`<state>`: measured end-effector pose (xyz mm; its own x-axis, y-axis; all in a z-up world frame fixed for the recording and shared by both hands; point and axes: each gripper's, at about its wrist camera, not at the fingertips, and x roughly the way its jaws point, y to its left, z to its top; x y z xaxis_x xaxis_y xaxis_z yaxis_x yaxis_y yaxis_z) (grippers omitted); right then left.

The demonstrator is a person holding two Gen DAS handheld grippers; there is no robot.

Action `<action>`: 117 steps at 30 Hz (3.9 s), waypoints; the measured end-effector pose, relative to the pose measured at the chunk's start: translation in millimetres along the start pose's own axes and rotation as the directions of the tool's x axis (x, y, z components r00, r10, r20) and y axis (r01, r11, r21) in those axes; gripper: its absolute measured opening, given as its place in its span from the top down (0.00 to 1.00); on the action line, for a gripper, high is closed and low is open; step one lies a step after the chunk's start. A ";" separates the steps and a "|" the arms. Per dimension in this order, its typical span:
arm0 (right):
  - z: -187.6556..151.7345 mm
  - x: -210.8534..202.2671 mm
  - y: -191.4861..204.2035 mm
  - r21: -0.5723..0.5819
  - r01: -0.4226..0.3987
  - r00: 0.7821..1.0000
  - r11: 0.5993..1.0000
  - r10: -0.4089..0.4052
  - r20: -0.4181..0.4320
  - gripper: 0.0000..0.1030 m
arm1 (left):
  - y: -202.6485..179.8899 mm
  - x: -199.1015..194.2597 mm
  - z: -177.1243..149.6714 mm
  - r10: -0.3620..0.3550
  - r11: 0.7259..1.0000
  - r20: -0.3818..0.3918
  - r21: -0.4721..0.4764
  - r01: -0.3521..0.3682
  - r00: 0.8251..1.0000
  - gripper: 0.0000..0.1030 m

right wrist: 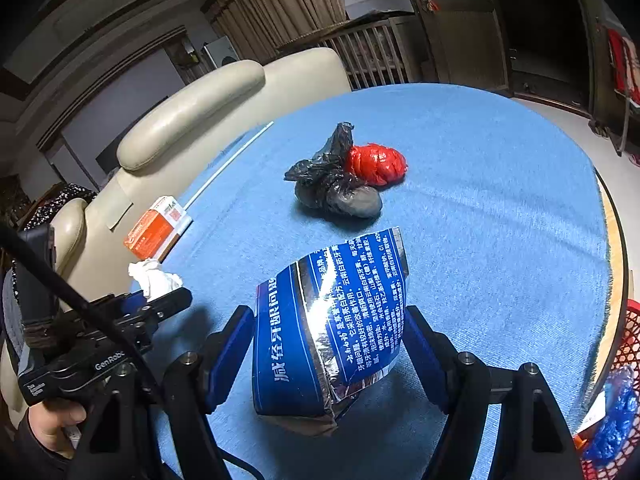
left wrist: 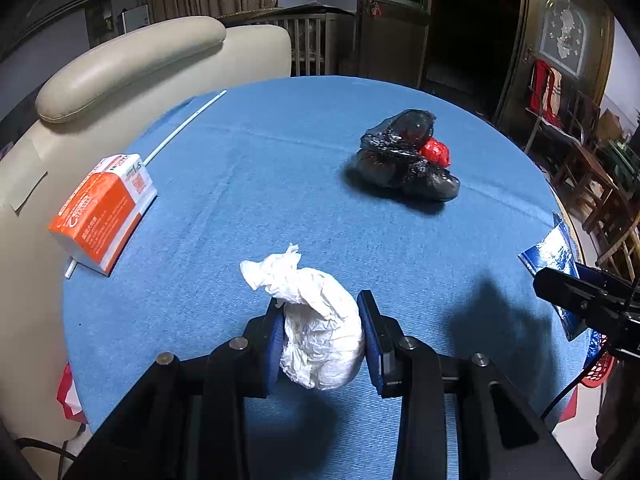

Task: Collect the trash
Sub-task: 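Hold the tissue in the left tool while the right holds the crushed blue box, then carry the tissue and blue box to the red basket and open both tools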

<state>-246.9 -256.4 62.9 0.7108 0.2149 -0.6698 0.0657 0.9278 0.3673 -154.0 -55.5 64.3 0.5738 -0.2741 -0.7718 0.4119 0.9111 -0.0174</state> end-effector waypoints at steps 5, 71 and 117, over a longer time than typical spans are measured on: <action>1.4 1.9 2.9 -0.003 0.003 1.000 1.000 -0.003 -0.001 0.25 | 8.8 1.6 1.1 0.000 1.000 0.000 -0.014 0.000 1.000 0.64; -2.0 -18.1 -11.5 0.073 -0.020 0.999 0.997 0.016 0.046 0.25 | -11.2 -24.2 15.5 -0.023 1.000 0.071 0.012 0.022 0.997 0.64; -112.5 -161.7 -267.1 0.628 0.253 0.931 0.736 -0.362 0.050 0.15 | -287.3 -31.1 24.2 -0.400 0.793 -0.098 0.461 0.397 0.911 0.64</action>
<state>-458.1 -504.6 0.5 0.6728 -0.1515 -0.7241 0.6680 0.5451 0.5066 -273.1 -316.2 108.8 0.2891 -0.5841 -0.7584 0.8812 0.4720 -0.0276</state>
